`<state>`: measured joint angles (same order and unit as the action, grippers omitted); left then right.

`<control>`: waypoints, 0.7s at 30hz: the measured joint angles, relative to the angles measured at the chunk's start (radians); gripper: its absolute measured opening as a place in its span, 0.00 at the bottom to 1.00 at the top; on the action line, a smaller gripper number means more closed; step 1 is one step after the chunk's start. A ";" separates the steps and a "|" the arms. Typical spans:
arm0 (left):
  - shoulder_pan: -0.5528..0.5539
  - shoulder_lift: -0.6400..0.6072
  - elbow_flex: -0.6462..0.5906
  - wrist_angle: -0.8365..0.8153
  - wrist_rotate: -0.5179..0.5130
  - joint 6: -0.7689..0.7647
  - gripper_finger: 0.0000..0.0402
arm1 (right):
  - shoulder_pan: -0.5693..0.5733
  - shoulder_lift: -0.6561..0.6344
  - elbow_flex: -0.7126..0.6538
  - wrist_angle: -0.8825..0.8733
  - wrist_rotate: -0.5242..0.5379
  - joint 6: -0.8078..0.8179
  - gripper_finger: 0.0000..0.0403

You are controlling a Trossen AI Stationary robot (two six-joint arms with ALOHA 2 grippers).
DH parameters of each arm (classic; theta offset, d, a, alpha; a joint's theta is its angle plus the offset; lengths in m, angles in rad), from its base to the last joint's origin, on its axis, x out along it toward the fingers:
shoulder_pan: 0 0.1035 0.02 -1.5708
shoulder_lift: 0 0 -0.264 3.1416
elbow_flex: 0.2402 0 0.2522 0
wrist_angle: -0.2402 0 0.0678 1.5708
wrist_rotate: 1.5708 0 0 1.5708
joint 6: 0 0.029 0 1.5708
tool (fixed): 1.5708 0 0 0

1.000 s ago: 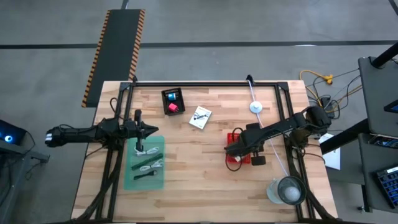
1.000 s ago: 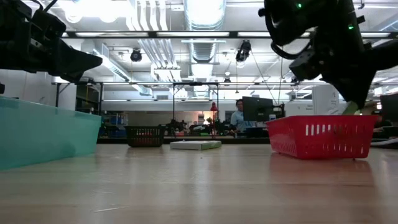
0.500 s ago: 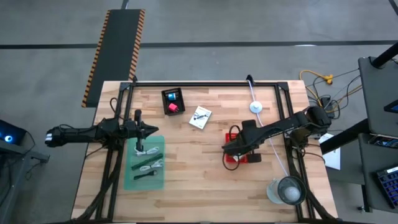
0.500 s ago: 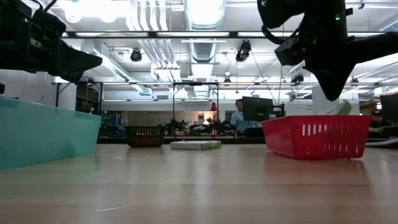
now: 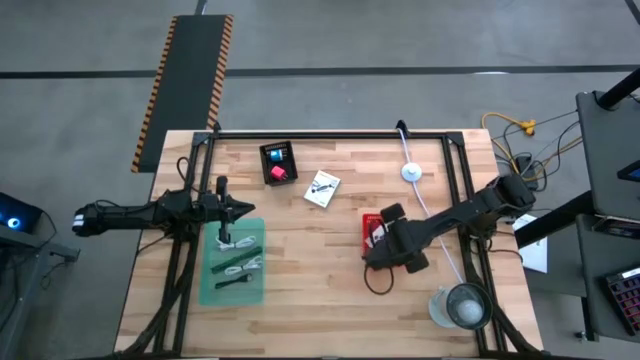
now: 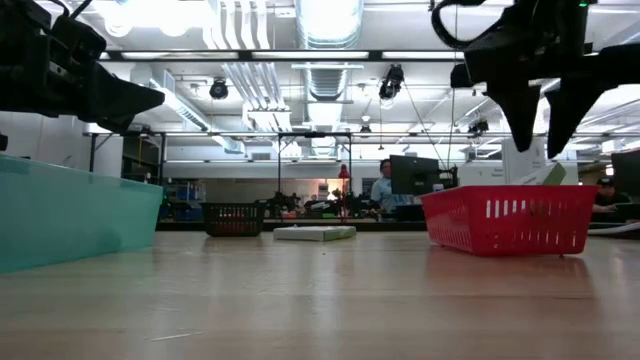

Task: Pick and place items into bin
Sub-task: Put the bottom white USB box into the orange bin

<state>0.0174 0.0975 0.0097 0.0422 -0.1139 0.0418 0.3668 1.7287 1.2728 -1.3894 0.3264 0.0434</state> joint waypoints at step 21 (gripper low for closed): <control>0.000 0.000 0.000 0.000 0.000 0.000 0.00 | 0.096 0.006 -0.153 0.131 0.096 -0.034 0.56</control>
<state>0.0176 0.0977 0.0097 0.0422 -0.1139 0.0416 0.4625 1.7348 1.1199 -1.2588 0.4228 0.0089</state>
